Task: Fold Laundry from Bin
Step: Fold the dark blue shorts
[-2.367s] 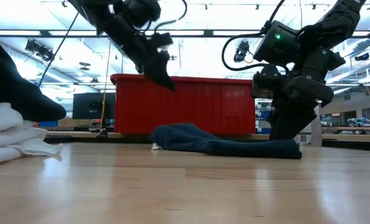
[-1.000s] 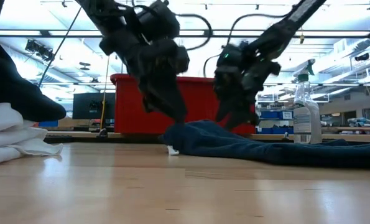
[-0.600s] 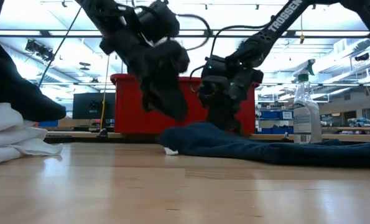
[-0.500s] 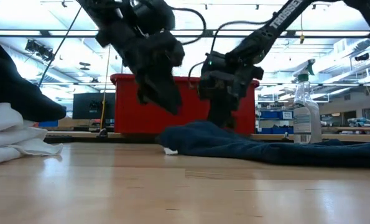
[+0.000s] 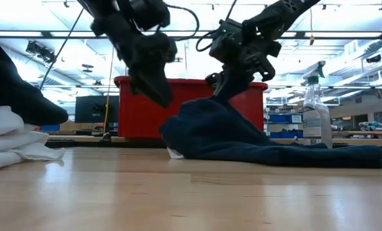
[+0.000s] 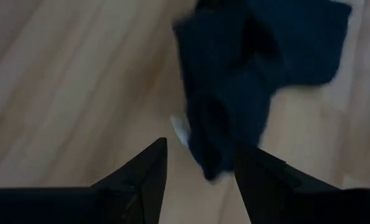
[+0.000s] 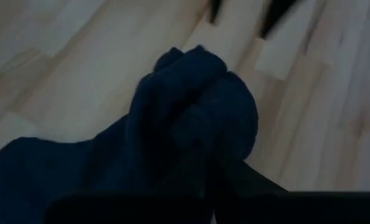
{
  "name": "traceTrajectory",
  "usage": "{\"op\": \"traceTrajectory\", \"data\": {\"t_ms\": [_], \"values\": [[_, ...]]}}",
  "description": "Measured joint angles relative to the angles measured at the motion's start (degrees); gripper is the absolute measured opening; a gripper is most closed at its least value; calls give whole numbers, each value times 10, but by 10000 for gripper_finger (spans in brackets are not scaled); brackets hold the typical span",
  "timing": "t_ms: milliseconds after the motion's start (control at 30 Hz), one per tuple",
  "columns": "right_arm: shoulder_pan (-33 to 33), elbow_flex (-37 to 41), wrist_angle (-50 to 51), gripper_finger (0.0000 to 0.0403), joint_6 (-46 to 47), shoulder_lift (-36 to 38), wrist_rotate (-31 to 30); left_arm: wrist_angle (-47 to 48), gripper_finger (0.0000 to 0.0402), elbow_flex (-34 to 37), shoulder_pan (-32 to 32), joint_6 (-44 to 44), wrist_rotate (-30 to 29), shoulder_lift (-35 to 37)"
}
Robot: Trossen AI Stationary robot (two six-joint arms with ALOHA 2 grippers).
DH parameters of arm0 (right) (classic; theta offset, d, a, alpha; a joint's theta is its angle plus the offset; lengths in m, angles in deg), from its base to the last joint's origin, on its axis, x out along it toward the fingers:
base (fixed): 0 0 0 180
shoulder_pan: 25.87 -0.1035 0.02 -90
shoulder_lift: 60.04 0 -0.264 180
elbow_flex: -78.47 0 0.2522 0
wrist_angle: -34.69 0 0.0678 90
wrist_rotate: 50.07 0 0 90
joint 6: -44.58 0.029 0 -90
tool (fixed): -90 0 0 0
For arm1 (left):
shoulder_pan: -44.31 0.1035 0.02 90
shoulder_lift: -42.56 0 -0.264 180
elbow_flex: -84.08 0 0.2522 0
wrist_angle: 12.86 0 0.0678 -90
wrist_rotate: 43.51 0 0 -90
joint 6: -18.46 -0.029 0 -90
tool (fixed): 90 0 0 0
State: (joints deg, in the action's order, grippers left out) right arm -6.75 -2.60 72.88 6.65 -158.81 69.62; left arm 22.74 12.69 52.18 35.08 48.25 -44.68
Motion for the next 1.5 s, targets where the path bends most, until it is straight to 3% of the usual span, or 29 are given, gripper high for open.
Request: {"op": "traceTrajectory", "data": {"t_ms": [267, 500, 633, 767, 900, 1067, 1200, 1367, 1500], "values": [[-15, 0, 11, 9, 6, -30, -13, -55, 181, 0, 105, -61, 93, -42], [3, 0, -66, 20, 81, -55, -64, -47, 181, 1, 163, -39, 117, -34], [16, 0, -79, 58, 175, -93, -49, -30, 181, 0, 162, -37, 121, -29], [20, 0, -66, 130, 178, -115, -28, -20, 181, 0, 147, -29, 121, -29], [20, 0, -49, 197, 172, -92, -43, -35, 181, 0, 129, -40, 122, -29], [24, 0, -29, 240, 182, -35, -102, -100, 181, 0, 114, -70, 122, -37], [26, 0, 25, 245, 229, 11, -133, -151, 181, 0, 117, -74, 131, -72], [0, 38, 42, 232, 301, 47, -60, -225, 181, -2, 133, -87, 203, -147], [-42, 93, 16, 219, 358, 70, -60, -257, 181, -17, 151, -89, 231, -195]]}}
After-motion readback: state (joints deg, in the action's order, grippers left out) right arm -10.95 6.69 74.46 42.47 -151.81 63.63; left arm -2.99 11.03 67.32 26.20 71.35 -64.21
